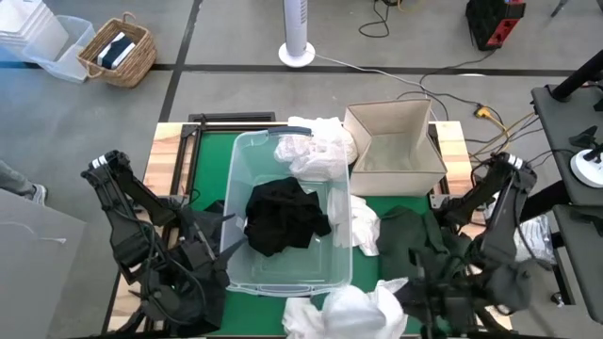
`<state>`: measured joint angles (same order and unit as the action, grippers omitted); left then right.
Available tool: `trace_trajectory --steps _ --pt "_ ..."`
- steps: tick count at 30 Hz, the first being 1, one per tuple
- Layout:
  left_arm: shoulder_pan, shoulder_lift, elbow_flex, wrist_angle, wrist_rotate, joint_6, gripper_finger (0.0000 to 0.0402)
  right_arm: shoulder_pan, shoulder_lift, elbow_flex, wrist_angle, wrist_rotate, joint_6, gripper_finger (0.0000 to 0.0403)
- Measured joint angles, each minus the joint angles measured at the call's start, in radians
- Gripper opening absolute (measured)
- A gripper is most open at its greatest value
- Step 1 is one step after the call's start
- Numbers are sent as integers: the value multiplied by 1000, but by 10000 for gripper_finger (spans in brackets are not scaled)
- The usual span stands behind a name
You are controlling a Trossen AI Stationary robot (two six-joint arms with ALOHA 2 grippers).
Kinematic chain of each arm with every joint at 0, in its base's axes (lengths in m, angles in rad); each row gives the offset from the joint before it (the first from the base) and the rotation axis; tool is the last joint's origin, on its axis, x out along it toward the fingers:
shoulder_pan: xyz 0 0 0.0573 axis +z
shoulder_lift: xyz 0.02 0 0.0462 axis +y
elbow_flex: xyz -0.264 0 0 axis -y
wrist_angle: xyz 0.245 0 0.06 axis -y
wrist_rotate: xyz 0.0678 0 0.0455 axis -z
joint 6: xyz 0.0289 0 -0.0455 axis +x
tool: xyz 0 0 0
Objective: Sort clothes
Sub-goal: Put the white polo shirt into the laundry organizer
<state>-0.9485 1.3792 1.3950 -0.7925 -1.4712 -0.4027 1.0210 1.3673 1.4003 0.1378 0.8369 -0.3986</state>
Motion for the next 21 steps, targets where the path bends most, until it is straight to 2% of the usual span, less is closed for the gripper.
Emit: trace_trajectory --steps 6,12,21 --pt "0 -1 28 -3 -6 1 249 0 -38 97 38 -12 -192 9" --pt "0 -1 34 -9 -12 2 249 0 -37 268 39 -20 -397 9" --pt "0 -1 34 -8 -14 2 249 6 -20 497 -38 -22 -620 9"
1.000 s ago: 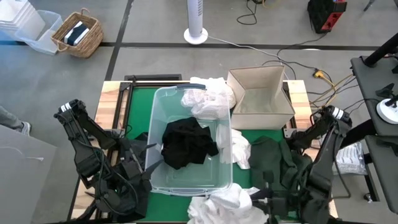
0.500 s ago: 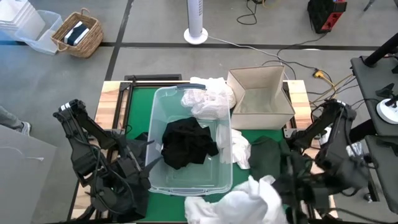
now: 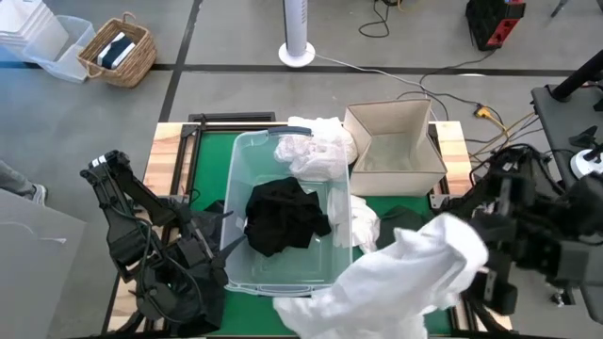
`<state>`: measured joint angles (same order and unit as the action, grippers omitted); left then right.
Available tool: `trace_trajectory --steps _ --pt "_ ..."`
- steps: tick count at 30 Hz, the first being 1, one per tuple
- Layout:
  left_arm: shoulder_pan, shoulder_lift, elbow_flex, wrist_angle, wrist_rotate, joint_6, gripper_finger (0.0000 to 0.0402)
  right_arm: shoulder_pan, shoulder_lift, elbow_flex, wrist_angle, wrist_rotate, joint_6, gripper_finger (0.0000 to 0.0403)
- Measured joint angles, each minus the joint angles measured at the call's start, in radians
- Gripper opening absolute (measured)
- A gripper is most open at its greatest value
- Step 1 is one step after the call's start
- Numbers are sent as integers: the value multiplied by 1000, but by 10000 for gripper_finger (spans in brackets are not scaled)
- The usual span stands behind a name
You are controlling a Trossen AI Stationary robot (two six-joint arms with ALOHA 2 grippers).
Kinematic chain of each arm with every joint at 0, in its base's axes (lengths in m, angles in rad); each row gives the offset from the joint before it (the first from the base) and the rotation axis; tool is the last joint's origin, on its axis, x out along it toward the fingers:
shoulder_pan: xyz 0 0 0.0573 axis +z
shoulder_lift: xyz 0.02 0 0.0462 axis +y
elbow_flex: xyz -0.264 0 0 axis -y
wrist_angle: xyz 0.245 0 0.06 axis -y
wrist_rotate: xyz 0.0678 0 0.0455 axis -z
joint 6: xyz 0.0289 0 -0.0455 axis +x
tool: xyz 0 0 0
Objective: Sort clothes
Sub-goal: Put the white polo shirt into the laundry organizer
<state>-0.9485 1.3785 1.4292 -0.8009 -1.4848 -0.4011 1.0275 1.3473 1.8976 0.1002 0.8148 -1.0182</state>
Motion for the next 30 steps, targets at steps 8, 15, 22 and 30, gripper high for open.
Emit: trace_trajectory --steps 8,15,22,30 --pt "0 0 0 0 -1 0 249 0 23 145 3 107 -257 9" --pt "0 0 0 12 -1 -8 249 -5 48 237 13 132 -454 9" --pt "0 0 0 43 0 -9 249 -31 88 325 56 131 -658 9" --pt "0 0 0 57 1 -9 249 -98 148 395 301 130 -978 9"
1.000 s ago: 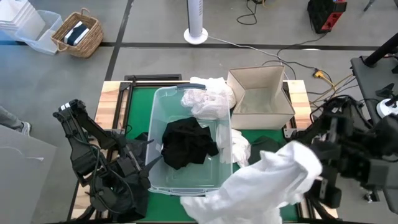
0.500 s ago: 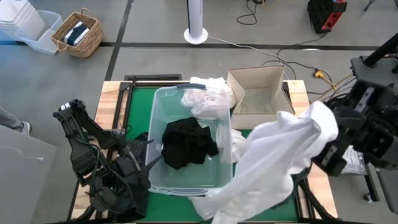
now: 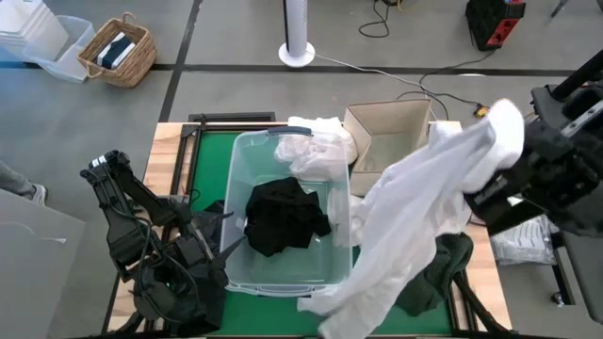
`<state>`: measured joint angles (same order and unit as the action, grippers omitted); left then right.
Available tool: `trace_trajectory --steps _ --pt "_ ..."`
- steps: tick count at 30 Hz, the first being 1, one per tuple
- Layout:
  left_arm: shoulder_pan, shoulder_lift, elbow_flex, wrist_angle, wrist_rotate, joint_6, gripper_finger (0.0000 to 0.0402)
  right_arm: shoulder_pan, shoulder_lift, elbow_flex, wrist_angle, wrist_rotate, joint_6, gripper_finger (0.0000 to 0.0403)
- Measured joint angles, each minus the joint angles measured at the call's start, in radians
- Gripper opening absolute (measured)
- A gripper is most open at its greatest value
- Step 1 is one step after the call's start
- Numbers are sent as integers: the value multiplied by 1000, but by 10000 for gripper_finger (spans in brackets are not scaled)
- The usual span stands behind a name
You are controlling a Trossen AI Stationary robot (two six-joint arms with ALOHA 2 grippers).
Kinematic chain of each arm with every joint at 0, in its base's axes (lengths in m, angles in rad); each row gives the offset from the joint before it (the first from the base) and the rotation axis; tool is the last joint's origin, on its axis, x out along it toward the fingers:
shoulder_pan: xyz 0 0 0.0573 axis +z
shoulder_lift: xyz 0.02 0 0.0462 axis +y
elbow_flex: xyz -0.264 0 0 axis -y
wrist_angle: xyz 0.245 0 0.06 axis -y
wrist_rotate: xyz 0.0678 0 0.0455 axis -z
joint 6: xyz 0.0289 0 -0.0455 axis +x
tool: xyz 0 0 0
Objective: Sort clothes
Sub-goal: Put the white polo shirt into the laundry organizer
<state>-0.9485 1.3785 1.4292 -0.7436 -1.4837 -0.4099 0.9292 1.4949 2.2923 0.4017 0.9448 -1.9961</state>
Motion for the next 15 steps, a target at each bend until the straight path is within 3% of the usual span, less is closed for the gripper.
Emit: trace_trajectory --steps 5,10,12,15 --pt "0 0 0 1 0 0 249 -40 39 42 250 -28 -229 9" --pt "0 0 0 1 1 0 249 -47 59 64 461 -169 -397 9" --pt "0 0 0 1 1 0 249 -47 56 65 484 -225 -404 9" --pt "0 0 0 2 1 0 249 -47 44 65 494 -297 -273 9"
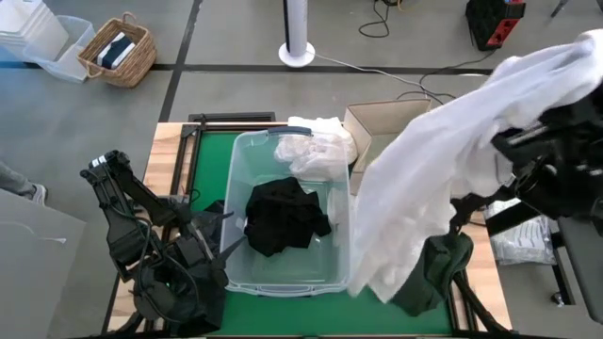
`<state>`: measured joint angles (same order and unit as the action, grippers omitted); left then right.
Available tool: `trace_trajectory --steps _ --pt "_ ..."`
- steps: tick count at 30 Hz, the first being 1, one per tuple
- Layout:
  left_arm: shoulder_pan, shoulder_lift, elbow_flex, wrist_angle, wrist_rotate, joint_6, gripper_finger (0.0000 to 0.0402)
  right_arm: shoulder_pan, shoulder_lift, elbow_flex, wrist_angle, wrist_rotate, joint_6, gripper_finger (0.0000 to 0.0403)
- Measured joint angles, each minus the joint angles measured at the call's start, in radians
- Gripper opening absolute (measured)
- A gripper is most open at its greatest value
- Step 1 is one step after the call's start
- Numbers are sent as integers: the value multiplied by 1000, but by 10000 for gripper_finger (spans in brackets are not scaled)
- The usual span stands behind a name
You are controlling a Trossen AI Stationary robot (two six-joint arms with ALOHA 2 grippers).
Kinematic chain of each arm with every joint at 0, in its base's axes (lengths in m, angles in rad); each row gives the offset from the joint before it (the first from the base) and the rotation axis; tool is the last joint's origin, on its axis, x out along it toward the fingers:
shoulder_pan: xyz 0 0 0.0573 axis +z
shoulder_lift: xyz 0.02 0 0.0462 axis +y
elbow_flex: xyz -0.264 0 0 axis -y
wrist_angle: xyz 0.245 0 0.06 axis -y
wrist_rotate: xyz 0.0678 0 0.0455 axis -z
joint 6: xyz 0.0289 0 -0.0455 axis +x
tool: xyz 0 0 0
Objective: Sort clothes
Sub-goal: Put the white polo shirt into the laundry organizer
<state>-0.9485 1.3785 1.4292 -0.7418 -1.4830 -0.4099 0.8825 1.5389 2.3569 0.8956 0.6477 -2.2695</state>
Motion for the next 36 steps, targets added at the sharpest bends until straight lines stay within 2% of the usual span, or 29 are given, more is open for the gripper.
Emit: trace_trajectory --steps 4,9,13,22,27,36 --pt "0 0 0 0 0 0 249 0 -38 -1 39 -68 241 9" --pt "0 0 0 0 0 0 249 0 -116 0 47 -73 513 9" --pt "0 0 0 -1 0 3 249 0 -155 0 42 -70 647 9" --pt "0 0 0 -8 0 8 249 0 -190 0 20 -67 641 9" --pt "0 0 0 -7 0 8 249 0 -210 0 -131 -87 654 9" --pt "4 0 0 -7 -1 8 249 0 -210 -1 -140 -99 736 9"
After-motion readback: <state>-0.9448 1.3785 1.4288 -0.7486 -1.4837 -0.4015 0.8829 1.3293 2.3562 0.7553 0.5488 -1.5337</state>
